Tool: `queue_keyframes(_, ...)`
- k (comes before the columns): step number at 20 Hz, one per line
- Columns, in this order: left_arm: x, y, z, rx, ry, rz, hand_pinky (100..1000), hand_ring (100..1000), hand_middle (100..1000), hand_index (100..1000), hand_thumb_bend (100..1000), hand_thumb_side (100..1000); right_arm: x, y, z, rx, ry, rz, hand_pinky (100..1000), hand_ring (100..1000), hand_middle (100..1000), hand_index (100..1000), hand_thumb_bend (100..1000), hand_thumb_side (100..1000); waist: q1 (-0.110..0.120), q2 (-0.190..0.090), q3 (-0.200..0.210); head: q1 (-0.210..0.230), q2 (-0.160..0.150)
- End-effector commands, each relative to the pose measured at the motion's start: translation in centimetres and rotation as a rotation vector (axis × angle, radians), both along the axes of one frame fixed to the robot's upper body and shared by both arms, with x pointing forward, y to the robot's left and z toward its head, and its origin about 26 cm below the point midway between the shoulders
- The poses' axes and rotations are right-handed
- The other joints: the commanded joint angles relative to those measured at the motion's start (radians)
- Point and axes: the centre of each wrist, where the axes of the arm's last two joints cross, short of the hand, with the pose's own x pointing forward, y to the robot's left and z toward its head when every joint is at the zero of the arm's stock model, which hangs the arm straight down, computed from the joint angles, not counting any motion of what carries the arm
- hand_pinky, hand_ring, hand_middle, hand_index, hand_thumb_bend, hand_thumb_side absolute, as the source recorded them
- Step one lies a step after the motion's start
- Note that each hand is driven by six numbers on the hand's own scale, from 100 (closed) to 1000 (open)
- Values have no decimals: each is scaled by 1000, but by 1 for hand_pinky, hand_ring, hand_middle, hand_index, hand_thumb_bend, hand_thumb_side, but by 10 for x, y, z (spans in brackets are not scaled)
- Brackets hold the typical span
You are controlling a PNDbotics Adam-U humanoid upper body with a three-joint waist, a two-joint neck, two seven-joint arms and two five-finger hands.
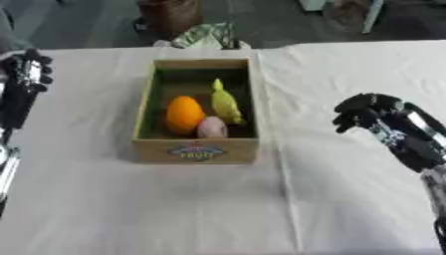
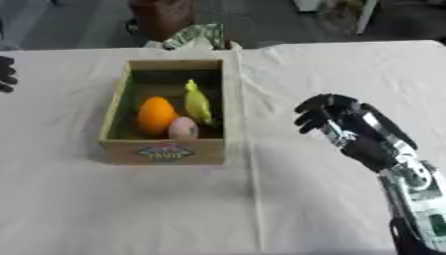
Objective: Pick up objects on the table and place them in the box.
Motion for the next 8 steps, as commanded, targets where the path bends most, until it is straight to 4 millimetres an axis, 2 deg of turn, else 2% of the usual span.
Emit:
queue_keyframes(1,-14,-4,8,-60,-29,-24,564,555,531,681,100,931,-1,-6,7,-11,-17,-17,614,658,672,721,100,515,1,-17,1,11,11)
queue_keyframes(5,-36,-8,0,-132,-18,-49,562,549,526,679,100,936,-1,-6,5,-4,-10,-18,612,654,667,721,100,512,0,-24,-1,21,26)
queue_keyframes(8,-43,-10,-2,-178,-10,-75,562,549,526,680,100,911,-2,-6,3,1,-1,-25,610,652,665,723,100,510,0,-31,2,27,37)
